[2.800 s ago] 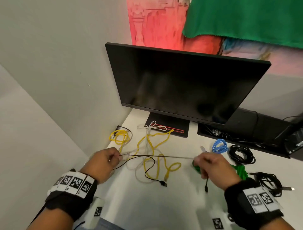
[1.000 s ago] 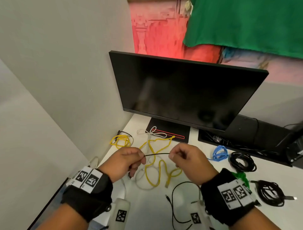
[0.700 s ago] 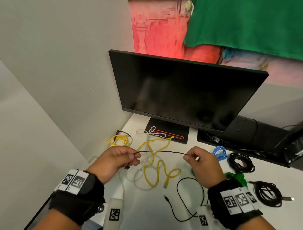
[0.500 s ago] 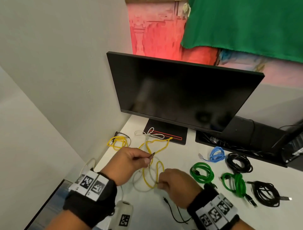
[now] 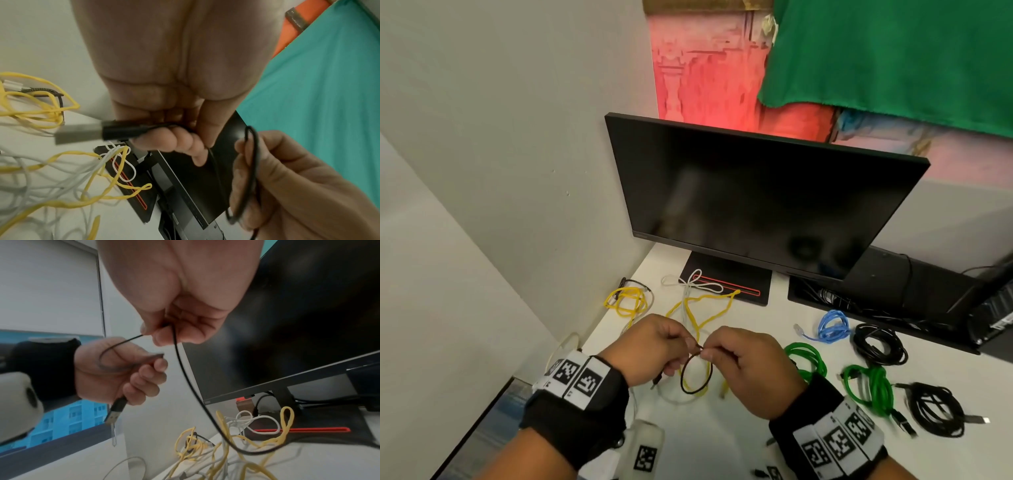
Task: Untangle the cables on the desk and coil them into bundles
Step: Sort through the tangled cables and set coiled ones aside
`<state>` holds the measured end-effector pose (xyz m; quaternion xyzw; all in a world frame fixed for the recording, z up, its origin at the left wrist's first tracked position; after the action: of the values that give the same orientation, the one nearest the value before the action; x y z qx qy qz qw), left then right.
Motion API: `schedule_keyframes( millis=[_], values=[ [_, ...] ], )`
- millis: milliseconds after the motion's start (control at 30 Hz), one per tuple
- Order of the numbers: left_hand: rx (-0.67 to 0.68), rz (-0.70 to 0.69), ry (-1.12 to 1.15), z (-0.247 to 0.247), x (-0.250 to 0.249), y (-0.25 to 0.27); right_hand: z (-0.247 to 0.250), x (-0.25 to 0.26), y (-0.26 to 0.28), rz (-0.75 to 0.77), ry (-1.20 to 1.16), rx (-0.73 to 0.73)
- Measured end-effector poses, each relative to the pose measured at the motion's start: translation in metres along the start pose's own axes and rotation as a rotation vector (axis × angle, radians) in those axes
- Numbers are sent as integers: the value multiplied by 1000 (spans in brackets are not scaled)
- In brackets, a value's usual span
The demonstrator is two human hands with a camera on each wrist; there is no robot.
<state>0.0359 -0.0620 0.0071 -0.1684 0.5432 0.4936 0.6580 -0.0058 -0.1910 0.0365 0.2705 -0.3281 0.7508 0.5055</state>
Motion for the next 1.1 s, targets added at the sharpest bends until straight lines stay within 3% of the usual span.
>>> schedule_keyframes(
  millis=[233, 333, 433, 600, 667, 800, 967, 1100],
  values=[
    [61, -10, 5, -7, -26, 0, -2, -12, -6, -154, 155, 16],
    [2, 25, 38, 3, -22, -1, 8, -19, -8, -195, 226, -14],
    [-67, -3, -217, 14, -19, 0, 10, -25, -7, -228, 221, -33],
    [-47, -22, -231, 8, -20, 7, 6, -36, -6, -289, 265, -16],
    [-62, -3, -337, 8, -21, 7, 1, -38, -5, -310, 301, -4],
    [-220, -41, -672, 16, -36, 7, -12, -38, -4, -338, 346, 9],
    [-286, -210, -279, 9, -42, 4, -22, -35, -4, -309, 68, 14],
    [-405, -336, -202, 13, -30, 10, -12, -39, 2, -309, -136, -83]
  ],
)
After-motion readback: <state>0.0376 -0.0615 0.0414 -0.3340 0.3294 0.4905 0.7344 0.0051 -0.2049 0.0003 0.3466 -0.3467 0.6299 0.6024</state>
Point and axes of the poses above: each hand's wrist, its own y-axis away from the middle knuckle, its own z-axis out of the back of the hand, x = y × z, the point moved 9 cm from there along -y, towards the middle knuckle, and after that the axes turned 4 degrees about -y, right-handed, at the moved point
